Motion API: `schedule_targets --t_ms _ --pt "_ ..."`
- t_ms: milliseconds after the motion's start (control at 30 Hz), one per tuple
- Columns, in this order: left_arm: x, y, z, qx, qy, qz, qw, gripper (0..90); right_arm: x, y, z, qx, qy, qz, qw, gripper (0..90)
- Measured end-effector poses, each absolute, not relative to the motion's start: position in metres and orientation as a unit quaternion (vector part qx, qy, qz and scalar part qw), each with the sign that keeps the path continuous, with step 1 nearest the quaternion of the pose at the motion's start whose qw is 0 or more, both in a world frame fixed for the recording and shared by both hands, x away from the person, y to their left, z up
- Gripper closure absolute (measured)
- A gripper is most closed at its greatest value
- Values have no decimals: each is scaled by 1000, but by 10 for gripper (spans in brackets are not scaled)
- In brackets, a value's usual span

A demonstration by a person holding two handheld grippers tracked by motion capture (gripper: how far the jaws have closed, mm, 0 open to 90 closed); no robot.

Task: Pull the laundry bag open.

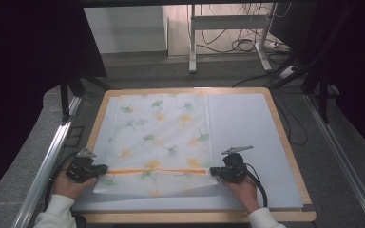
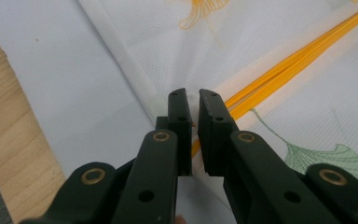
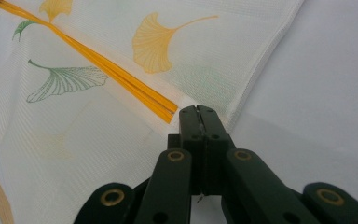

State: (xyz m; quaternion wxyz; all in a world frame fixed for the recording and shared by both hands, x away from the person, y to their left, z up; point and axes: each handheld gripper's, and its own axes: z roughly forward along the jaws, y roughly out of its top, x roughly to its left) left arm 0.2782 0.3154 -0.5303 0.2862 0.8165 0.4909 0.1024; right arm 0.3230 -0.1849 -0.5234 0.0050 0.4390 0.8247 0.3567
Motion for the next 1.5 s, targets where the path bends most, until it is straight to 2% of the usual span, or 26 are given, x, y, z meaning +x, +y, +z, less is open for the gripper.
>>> schedule_targets --t_ms 433,633,867,1033,1100,1233,1333,1500 --pt "278 315 -531 817 489 108 286 843 323 -185 -524 439 824 358 6 897" --pt "279 320 -533 807 494 94 308 839 322 -185 -523 437 827 355 8 897" --pt "280 310 -529 813 485 114 301 837 321 -184 -523 430 829 357 17 895" --pt "277 303 -521 808 475 134 320 777 318 -185 -521 425 830 361 27 887" --pt "276 300 -517 803 470 142 337 735 316 -187 -519 420 827 372 21 832" --pt "273 292 -513 798 458 159 358 648 310 -190 -514 405 828 386 26 800" --pt "271 286 -510 798 449 166 366 592 304 -192 -508 388 831 397 38 699" --pt "270 280 -508 796 440 175 376 559 299 -204 -501 378 827 413 55 524"
